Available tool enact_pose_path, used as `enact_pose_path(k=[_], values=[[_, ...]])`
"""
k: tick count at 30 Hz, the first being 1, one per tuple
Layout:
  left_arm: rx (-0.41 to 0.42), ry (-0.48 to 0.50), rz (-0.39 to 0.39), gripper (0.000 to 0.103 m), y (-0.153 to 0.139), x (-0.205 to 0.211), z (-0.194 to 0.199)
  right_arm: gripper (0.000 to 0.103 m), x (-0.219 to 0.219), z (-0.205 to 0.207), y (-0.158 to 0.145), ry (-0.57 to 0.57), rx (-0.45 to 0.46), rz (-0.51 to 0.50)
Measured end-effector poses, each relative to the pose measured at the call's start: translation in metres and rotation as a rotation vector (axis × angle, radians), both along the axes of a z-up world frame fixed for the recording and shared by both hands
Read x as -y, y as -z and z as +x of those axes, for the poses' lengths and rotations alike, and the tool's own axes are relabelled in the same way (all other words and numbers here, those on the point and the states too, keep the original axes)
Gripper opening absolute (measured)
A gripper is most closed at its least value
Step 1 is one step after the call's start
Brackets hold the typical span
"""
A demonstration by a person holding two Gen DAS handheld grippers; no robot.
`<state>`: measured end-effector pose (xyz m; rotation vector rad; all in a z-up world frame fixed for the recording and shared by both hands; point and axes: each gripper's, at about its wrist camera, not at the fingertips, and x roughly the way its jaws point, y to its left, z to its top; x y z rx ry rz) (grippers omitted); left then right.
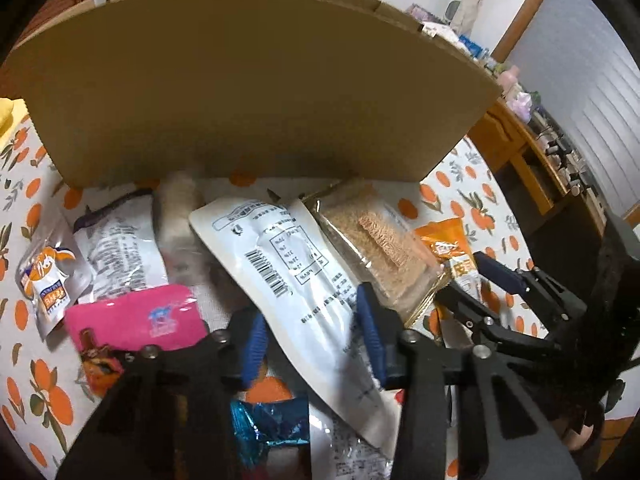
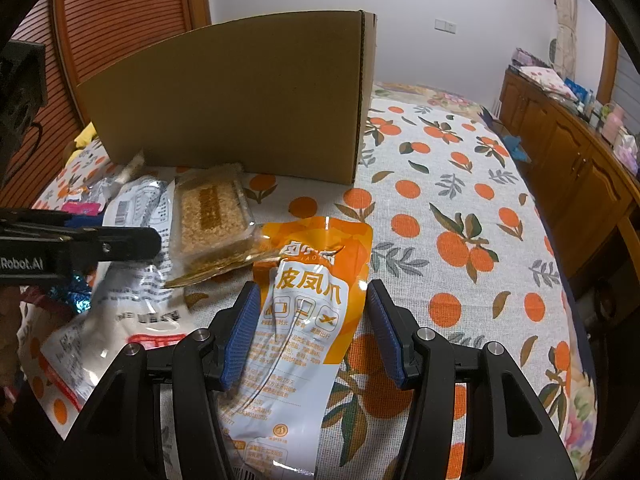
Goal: Organize snacks
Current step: 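Close the right tool on the orange pouch while the left tool grasps the white printed pouch, then lift both held pouches and carry them over the cardboard box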
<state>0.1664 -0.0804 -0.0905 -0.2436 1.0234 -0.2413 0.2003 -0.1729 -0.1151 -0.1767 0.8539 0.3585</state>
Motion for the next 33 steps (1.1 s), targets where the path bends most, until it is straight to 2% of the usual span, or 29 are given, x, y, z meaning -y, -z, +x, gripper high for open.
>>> enact_pose_path(k=[4, 11, 16, 21, 24, 25, 33], values=[[0.026, 0.001, -0.032, 0.030, -0.006, -0.006, -0.005, 0.054, 0.000, 0.000, 0.000, 0.000, 0.000, 0.000], [0.082, 0.018, -0.035, 0.024, -0.019, -0.011, -0.011, 0.054, -0.001, 0.000, 0.000, 0.001, 0.001, 0.000], [0.122, 0.035, -0.019, 0.022, -0.030, -0.010, -0.013, 0.054, 0.000, 0.000, 0.000, 0.001, -0.001, 0.000], [0.160, 0.036, -0.037, 0.021, -0.038, -0.014, -0.015, 0.055, 0.000, 0.000, -0.001, 0.000, -0.008, -0.001], [0.177, 0.038, -0.042, 0.021, -0.042, -0.016, -0.014, 0.048, 0.003, 0.001, -0.003, 0.008, -0.018, 0.025], [0.184, 0.038, -0.041, 0.021, -0.045, -0.016, -0.014, 0.040, 0.005, 0.003, -0.004, -0.004, -0.029, 0.050], [0.233, 0.043, -0.038, 0.021, -0.060, -0.020, -0.016, 0.036, -0.001, -0.001, -0.009, -0.048, -0.039, 0.036]])
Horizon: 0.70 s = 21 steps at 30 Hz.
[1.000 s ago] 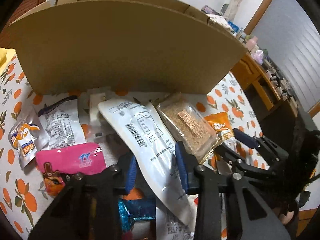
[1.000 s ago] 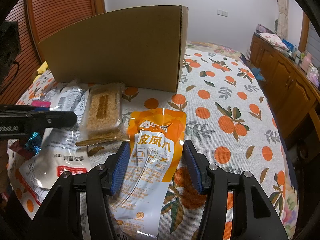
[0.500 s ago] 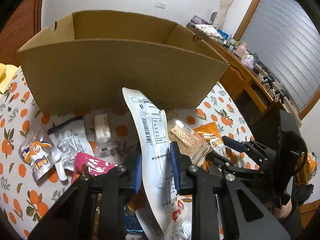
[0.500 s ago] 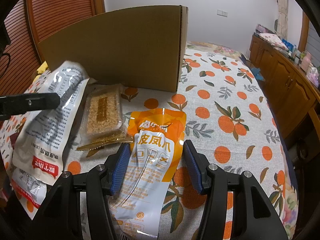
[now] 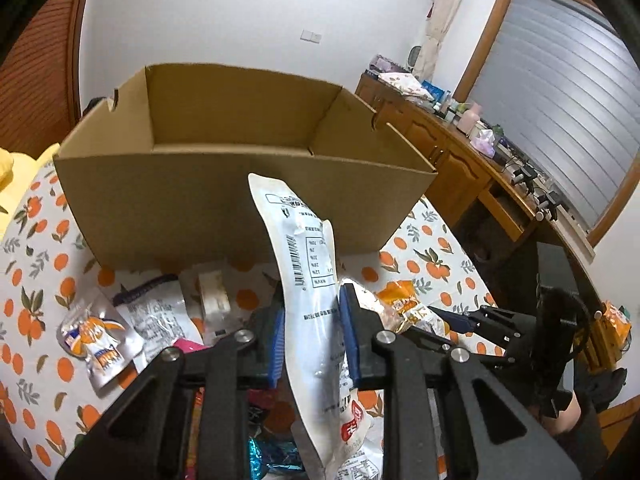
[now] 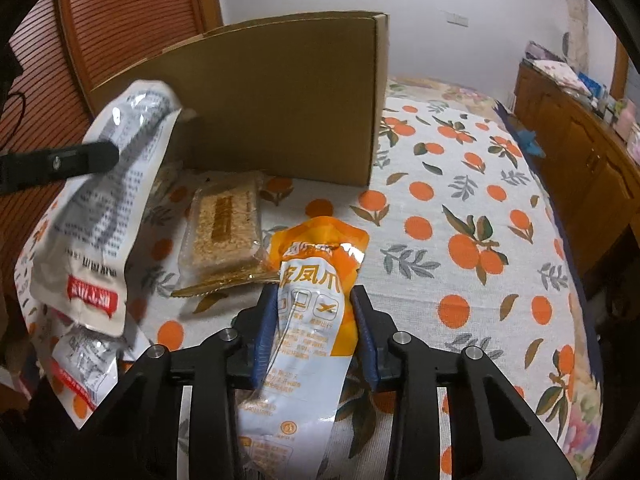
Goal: Organize snacks
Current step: 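Lift both held pouches and carry them over the cardboard box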
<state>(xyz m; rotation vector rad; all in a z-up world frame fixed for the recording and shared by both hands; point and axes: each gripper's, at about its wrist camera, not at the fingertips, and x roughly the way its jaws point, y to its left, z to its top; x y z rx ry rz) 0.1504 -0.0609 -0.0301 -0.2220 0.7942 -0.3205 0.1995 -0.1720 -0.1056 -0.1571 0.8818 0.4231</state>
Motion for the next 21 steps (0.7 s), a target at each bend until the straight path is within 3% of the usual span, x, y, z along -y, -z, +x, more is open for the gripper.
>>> enact_pose_path(k=[6, 21], values=[[0.027, 0.007, -0.007, 0.021, -0.011, -0.001, -0.002, 0.035, 0.004, -0.009, -0.011, 0.007, 0.041, -0.017], [0.103, 0.019, 0.003, 0.021, -0.057, -0.018, 0.000, 0.036, 0.005, -0.015, -0.084, -0.011, 0.188, 0.007]])
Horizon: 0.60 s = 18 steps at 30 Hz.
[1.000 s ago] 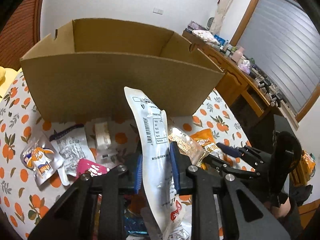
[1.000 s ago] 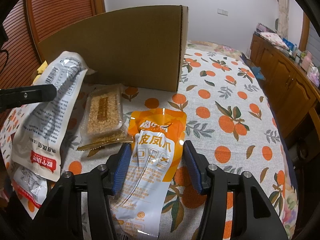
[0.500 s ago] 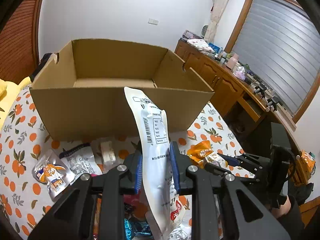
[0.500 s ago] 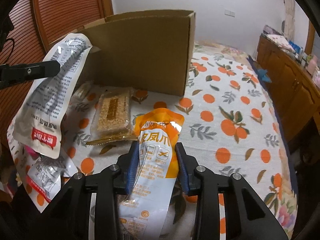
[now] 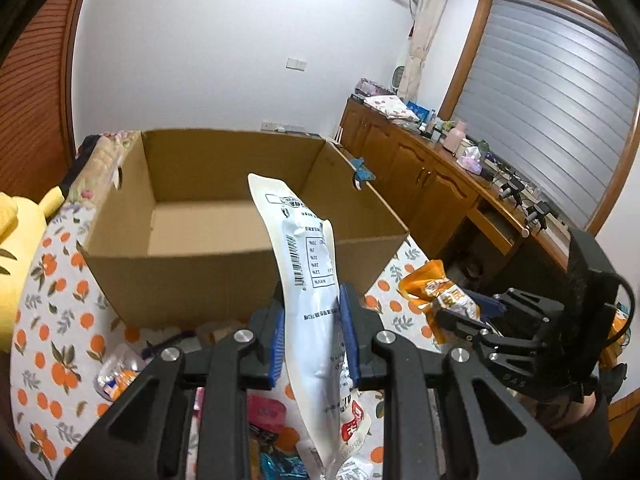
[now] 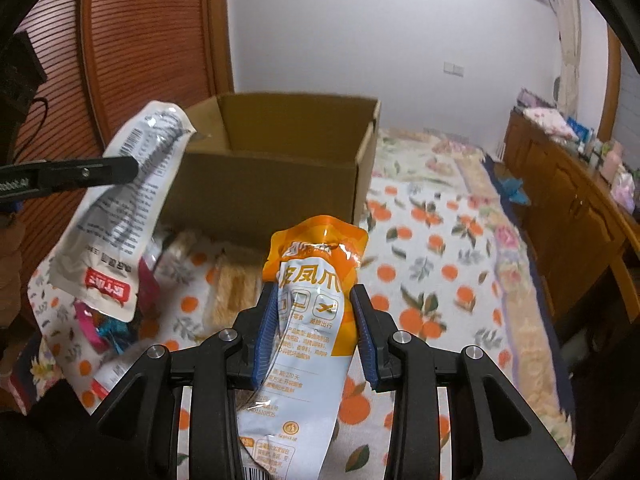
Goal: Organize snacks
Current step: 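Lift both held pouches and carry them over the cardboard box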
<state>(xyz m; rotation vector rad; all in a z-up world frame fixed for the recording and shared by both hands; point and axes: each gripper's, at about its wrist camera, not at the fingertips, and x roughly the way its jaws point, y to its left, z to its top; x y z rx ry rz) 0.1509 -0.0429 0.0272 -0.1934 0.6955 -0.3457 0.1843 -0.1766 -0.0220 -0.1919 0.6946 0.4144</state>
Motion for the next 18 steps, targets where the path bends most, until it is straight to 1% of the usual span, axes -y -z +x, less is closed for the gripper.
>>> enact_pose_path(k=[10, 18], values=[[0.050, -0.006, 0.040, 0.021, -0.037, -0.019, 0.019, 0.036, -0.017, 0.021, -0.046, -0.028, 0.077, 0.005], [0.063, -0.025, 0.053, 0.021, -0.053, -0.035, 0.050, 0.036, -0.033, 0.065, -0.067, -0.058, 0.095, 0.036]])
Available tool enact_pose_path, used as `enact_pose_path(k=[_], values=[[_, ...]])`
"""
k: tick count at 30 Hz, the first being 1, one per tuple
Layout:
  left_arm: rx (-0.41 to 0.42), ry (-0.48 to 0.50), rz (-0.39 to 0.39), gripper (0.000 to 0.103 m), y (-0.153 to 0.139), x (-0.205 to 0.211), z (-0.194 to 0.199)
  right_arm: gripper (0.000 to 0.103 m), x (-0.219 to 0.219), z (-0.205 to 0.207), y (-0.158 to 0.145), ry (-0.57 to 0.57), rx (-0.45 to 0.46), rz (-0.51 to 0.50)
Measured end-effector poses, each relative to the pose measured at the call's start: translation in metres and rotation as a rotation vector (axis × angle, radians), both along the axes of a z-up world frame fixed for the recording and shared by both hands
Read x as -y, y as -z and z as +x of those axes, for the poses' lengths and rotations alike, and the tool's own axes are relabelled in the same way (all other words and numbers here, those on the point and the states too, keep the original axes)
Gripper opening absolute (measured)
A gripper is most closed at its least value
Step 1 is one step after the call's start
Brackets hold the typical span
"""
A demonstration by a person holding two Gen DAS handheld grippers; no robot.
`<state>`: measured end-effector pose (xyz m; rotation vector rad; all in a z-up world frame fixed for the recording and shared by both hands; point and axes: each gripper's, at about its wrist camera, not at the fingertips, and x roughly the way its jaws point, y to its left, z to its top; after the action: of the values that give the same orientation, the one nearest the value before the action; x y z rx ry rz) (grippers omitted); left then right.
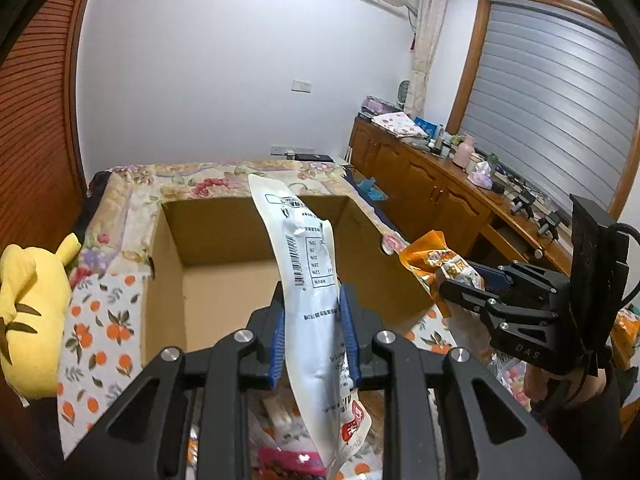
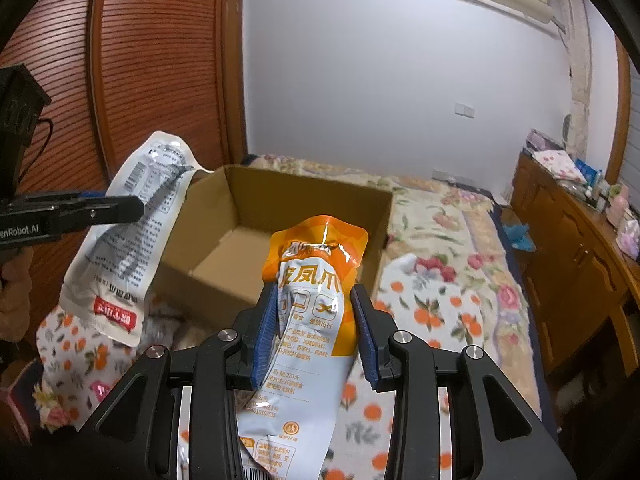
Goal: Organize snacks
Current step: 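Lift both held pouches and carry them over the cardboard box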
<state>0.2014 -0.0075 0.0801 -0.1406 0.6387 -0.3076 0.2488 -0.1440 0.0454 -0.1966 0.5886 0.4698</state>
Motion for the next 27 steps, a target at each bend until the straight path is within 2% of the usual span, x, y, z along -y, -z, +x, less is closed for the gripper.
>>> enact_pose_path(k=[14, 21, 27], values=[[-0.045, -0.052, 0.017, 0.022, 0.007, -0.030, 0.085, 0.036, -0.040, 0.088, -0.007, -0.045, -0.004, -0.005], [-0.076, -0.073, 0.048, 0.022, 0.029, -0.038, 0.115, 0.037, -0.053, 0.125, 0.008, -0.023, -0.017, -0.046], [-0.108, -0.090, 0.083, 0.022, 0.050, -0.040, 0.126, 0.037, -0.065, 0.137, 0.020, 0.011, -0.006, -0.106]])
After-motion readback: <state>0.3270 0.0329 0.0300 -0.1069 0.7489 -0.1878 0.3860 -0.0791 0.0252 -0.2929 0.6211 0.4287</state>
